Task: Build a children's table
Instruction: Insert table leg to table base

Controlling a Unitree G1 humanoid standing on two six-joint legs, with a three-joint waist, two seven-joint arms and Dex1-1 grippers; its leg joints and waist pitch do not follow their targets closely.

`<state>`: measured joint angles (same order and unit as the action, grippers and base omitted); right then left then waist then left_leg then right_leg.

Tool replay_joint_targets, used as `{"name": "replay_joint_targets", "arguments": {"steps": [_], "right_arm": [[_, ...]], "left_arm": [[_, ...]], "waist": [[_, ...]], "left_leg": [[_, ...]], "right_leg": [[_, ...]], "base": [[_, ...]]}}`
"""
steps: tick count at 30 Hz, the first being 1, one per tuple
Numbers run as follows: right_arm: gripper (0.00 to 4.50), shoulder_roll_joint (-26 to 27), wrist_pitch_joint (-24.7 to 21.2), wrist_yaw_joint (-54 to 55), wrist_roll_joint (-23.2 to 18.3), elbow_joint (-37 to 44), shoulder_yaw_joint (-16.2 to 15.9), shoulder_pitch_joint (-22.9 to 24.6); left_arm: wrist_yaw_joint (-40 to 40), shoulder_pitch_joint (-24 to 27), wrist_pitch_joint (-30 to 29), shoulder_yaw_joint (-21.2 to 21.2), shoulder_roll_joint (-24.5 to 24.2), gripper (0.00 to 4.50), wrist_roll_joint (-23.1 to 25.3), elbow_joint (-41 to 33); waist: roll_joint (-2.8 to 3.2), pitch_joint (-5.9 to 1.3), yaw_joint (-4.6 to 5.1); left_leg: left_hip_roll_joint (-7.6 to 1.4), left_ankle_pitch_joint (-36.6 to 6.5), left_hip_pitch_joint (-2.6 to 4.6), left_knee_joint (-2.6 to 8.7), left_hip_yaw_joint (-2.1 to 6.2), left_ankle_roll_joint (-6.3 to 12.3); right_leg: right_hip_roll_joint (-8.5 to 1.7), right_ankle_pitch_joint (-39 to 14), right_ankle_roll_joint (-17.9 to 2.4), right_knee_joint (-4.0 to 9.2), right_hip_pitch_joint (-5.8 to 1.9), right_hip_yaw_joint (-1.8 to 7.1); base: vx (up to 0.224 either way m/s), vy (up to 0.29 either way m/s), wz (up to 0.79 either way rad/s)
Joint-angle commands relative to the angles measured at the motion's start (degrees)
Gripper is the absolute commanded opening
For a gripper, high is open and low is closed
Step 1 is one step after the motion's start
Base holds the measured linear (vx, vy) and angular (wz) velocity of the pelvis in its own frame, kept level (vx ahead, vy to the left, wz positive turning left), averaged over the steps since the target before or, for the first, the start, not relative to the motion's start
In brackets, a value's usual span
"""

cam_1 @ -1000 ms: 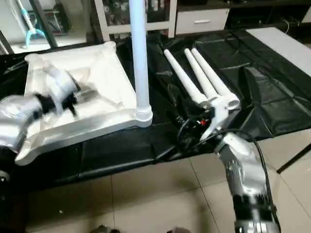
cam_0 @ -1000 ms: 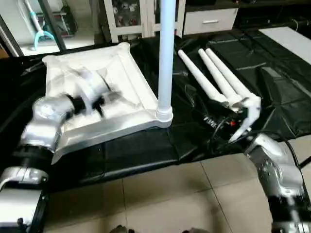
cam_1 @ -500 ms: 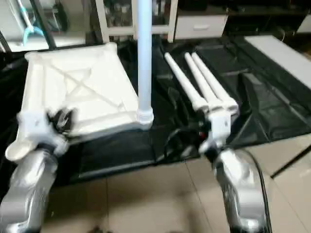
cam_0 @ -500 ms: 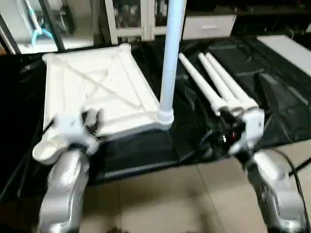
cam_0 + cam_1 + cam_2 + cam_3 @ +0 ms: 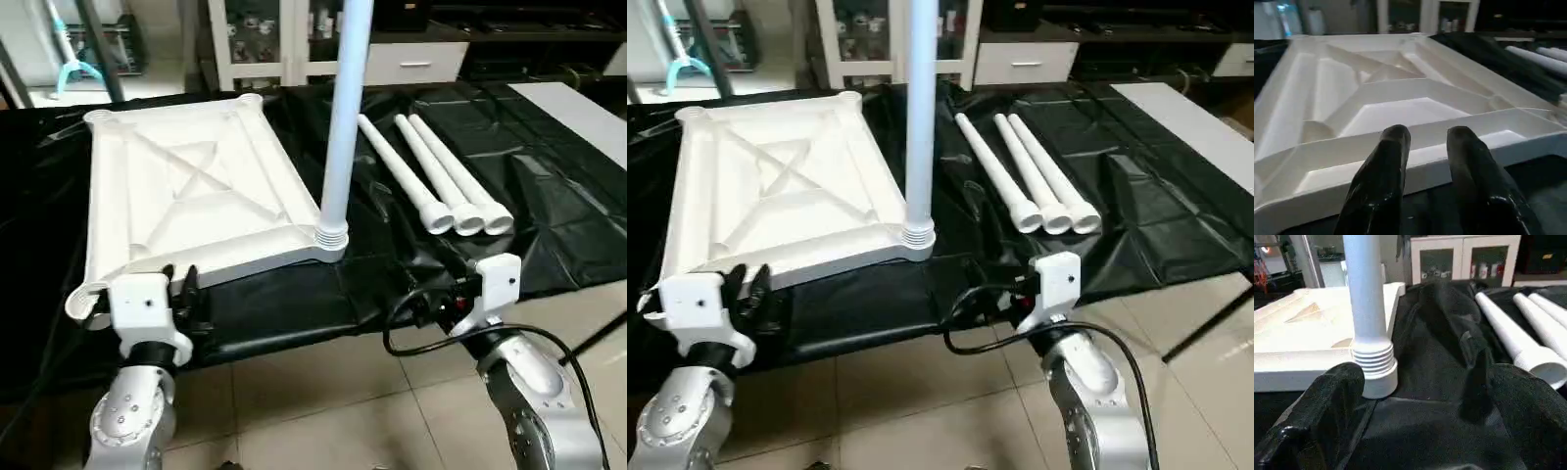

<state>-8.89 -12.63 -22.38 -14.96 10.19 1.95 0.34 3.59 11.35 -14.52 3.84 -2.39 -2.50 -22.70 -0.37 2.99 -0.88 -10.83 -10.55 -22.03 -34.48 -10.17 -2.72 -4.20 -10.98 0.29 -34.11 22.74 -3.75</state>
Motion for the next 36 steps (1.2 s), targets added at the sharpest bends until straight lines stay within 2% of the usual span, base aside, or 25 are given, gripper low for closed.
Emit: {"name": "replay_joint_targets", "arguments": {"steps": [1,5,6,7,8,9,10,11,12,13,15,17,18,20,21,22,23,25,26,27,29,30,31,33,36], "right_arm": [[4.5,-0.23,0.88,0.53,0.95,-0.9,0.9,-1.36],[4.5,-0.79,1.94,0.85,1.44,-2.85,0.59,-3.62],[4.5,-0.86,2.18,0.92,1.53,-3.33,0.66,-4.09],[4.5,-0.88,2.2,0.93,1.53,-3.38,0.68,-4.16],[4.5,-1.07,2.4,0.95,1.49,-3.86,0.96,-4.85],[4.5,-1.18,2.46,0.87,1.39,-3.93,1.1,-5.01],[4.5,-1.41,2.62,0.68,1.39,-3.96,1.2,-5.01],[4.5,-1.6,2.85,0.62,1.47,-4.03,1.21,-4.93],[4.5,-1.79,3.02,0.58,1.39,-4.03,1.34,-4.71],[4.5,-1.82,3.08,0.59,1.31,-4.06,1.43,-4.64],[4.5,-1.69,3.18,0.47,0.74,-3.94,1.85,-4.36],[4.5,-1.59,3.65,0.52,0.55,-3.81,2.19,-4.13],[4.5,-1.57,4.35,0.75,0.52,-3.66,2.54,-3.88],[4.5,-1.53,5.4,1.04,0.63,-3.51,2.87,-3.68],[4.5,-1.12,8.25,2.1,0.66,-2.9,4.19,-3.17],[4.5,-1.05,8.75,2.24,0.66,-2.78,4.41,-3.06],[4.5,-0.92,9.54,2.44,0.64,-2.59,4.74,-2.89],[4.5,-0.09,11.05,2.57,-0.53,-1.65,5.78,-1.81],[4.5,0.01,11.52,2.41,-0.73,-1.42,5.88,-1.33],[4.5,0.03,12.27,1.91,-0.72,-1.35,5.62,-0.35],[4.5,0.01,11.56,1.66,-1.24,-1.56,5.76,-0.39],[4.5,-0.14,11.07,1.43,-1.49,-1.81,5.88,-0.74],[4.5,-0.17,10.96,1.39,-1.54,-1.88,5.89,-0.87],[4.5,-1.19,10.13,0.77,-2.48,-2.69,7.06,-2.64],[4.5,-2.17,10.11,0.18,-3.48,-3.46,8.5,-3.53]], "left_arm": [[0.52,-1.29,0.53,-1.03,-0.75,1.5,0.79,-1.55],[0.94,-4.43,-0.31,-3.25,-2.12,1.5,3.12,-0.06],[1.03,-5.08,-0.22,-3.58,-2.22,1.5,3.35,0.36],[1.03,-5.16,-0.24,-3.61,-2.21,1.5,3.35,0.4],[1.04,-5.92,-0.4,-3.98,-2.08,1.5,3.34,0.79],[0.98,-6.11,-0.42,-4.11,-1.98,1.5,3.32,0.92],[0.92,-6.24,-0.5,-4.27,-1.83,1.5,3.23,1.09],[0.83,-6.33,-0.5,-4.39,-1.81,1.5,3.2,1.27],[0.81,-6.46,-0.53,-4.55,-1.75,1.5,3.08,1.5],[0.8,-6.57,-0.59,-4.63,-1.79,1.5,2.98,1.59],[0.78,-6.76,-0.64,-4.66,-1.76,1.5,2.83,1.78],[0.83,-6.89,-0.67,-4.61,-1.61,1.5,2.59,1.93],[0.9,-6.99,-0.71,-4.6,-1.52,1.5,2.45,2.06],[0.99,-7.05,-0.67,-4.58,-1.41,1.5,2.31,2.17],[1.15,-7.03,-0.36,-4.62,-1.07,1.5,1.96,2.25],[1.18,-7.0,-0.28,-4.63,-1.0,1.5,1.88,2.24],[1.24,-6.94,-0.17,-4.64,-0.91,1.5,1.74,2.24],[1.46,-6.51,0.11,-4.58,-0.63,1.5,0.93,2.39],[1.65,-6.32,0.37,-4.55,-0.54,1.5,0.54,2.47],[1.74,-6.19,0.5,-4.52,-0.62,1.5,0.63,2.71],[1.86,-6.33,0.74,-4.64,-0.6,1.5,0.69,2.69],[1.85,-6.52,0.69,-4.65,-0.66,1.5,0.66,2.71],[1.87,-6.59,0.64,-4.61,-0.69,1.5,0.61,2.75],[2.51,-7.18,0.4,-4.86,-1.42,1.5,0.46,3.41],[4.42,-7.42,0.59,-5.74,-2.81,1.5,0.35,4.11]], "waist": [[0.14,-2.2,0.66],[1.75,-0.55,1.55],[2.9,-0.6,0.19],[2.07,-1.24,0.12],[-0.88,-0.26,0.51],[-1.26,1.15,1.0],[-0.76,0.32,1.33],[0.23,0.69,-0.2],[1.92,-0.97,0.49],[1.82,1.14,1.82],[3.39,-1.68,3.64],[3.08,-1.53,3.98],[1.01,-1.95,4.66],[-2.3,-2.88,3.37],[-3.2,-3.09,1.67],[-2.31,-3.71,0.47],[-2.17,-3.71,0.54],[-0.09,-2.99,0.3],[2.22,-3.7,1.01],[3.72,-2.54,3.07],[3.65,-4.93,3.3],[2.67,-5.29,2.96],[2.01,-5.3,2.74],[0.32,-4.76,1.12],[0.66,-3.42,1.57]], "left_leg": [[-1.99,-32.71,2.24,5.25,2.07,-2.82],[0.51,-46.21,-2.26,7.75,4.82,-1.29],[1.09,-49.24,-4.81,11.25,3.74,-1.71],[1.35,-46.47,-4.15,10.1,3.6,-0.72],[2.73,-36.89,1.57,2.75,2.8,1.16],[2.92,-17.85,5.4,-9.42,4.2,3.92],[2.17,-12.1,0.89,-9.57,5.66,5.13],[-0.64,-15.68,0.54,-5.89,5.55,4.4],[-1.5,-21.18,7.48,-0.15,4.52,2.24],[-3.66,-34.93,9.28,3.44,6.63,0.35],[-7.48,-33.53,11.8,6.93,9.85,3.89],[-6.78,-26.23,11.17,6.66,9.05,9.75],[-3.73,-19.73,10.14,5.48,6.06,14.84],[2.56,-20.87,4.98,1.23,2.12,14.01],[4.99,-16.36,2.82,-6.28,2.55,11.58],[3.87,-9.12,-1.26,-9.06,4.63,9.07],[3.33,-3.86,-3.33,-9.4,5.46,6.64],[1.58,5.48,-2.73,-3.91,5.55,6.2],[1.28,17.19,-1.15,1.08,5.04,8.56],[-4.02,12.3,1.75,3.29,9.11,16.86],[-7.05,34.77,5.28,-0.1,11.95,24.9],[-4.96,52.46,4.48,-0.96,11.37,23.44],[-3.27,53.89,3.77,-1.28,10.45,21.28],[1.73,26.29,-0.15,-0.13,5.41,12.73],[-0.53,-5.97,0.26,2.88,4.83,6.77]], "right_leg": [[-2.95,-34.48,0.53,6.71,-0.7,1.81],[-3.76,-46.66,-0.15,5.07,-7.17,-4.87],[-0.61,-34.34,-1.85,-3.44,-11.36,-4.14],[-0.73,-29.4,-2.53,-3.83,-11.16,-2.71],[-5.84,-49.31,-3.44,6.35,-4.12,-0.78],[-12.62,-64.85,-9.02,13.28,-0.98,1.96],[-13.2,-62.73,-11.31,11.38,-6.84,4.25],[-12.17,-57.7,-9.44,10.04,-9.12,1.76],[-4.35,-40.04,-11.49,6.09,-6.37,-0.64],[-0.42,-33.52,-10.73,2.36,-2.56,-1.71],[-0.61,-6.73,-3.58,-6.03,-0.41,-0.88],[-1.11,-3.5,-1.48,-6.79,0.87,-1.04],[-2.63,1.1,-2.83,-3.11,0.79,0.3],[-4.74,-6.57,-5.59,2.38,-5.48,5.25],[-10.32,-25.4,-15.42,6.97,-9.76,12.08],[-11.47,-22.11,-21.34,6.08,-12.8,13.06],[-9.6,-10.74,-24.37,4.61,-13.14,11.43],[-5.33,-2.79,-24.34,4.28,-10.02,6.34],[0.05,1.47,-17.18,1.59,-8.94,1.63],[2.21,-2.27,-9.19,-2.89,-3.77,0.18],[-1.83,4.13,-4.72,-4.34,-0.73,3.06],[-2.94,12.57,-1.74,-2.89,-1.2,4.15],[-3.33,15.41,-1.45,-2.0,-1.8,4.39],[-2.93,20.95,-3.75,0.2,-5.04,4.54],[-3.16,2.46,-9.52,1.69,-5.22,4.0]], "base": [[0.0,0.0,0.0],[-0.009,0.006,0.27],[-0.004,0.014,0.56],[-0.004,0.014,0.56],[0.017,-0.047,0.8],[0.151,-0.059,0.86],[0.151,-0.059,0.86],[0.239,0.033,0.56],[0.108,0.059,0.59],[0.108,0.059,0.59],[0.068,0.002,0.34],[0.129,0.013,0.07],[0.162,-0.021,-0.02],[0.159,-0.037,0.04],[0.183,-0.03,0.12],[0.183,-0.03,0.12],[0.215,0.011,-0.01],[0.182,0.032,0.04],[0.148,0.035,0.07],[0.108,0.034,-0.07],[0.11,0.037,-0.09],[0.092,0.028,-0.16],[0.092,0.028,-0.16],[0.008,0.007,-0.12],[-0.023,0.0,-0.01]]}}
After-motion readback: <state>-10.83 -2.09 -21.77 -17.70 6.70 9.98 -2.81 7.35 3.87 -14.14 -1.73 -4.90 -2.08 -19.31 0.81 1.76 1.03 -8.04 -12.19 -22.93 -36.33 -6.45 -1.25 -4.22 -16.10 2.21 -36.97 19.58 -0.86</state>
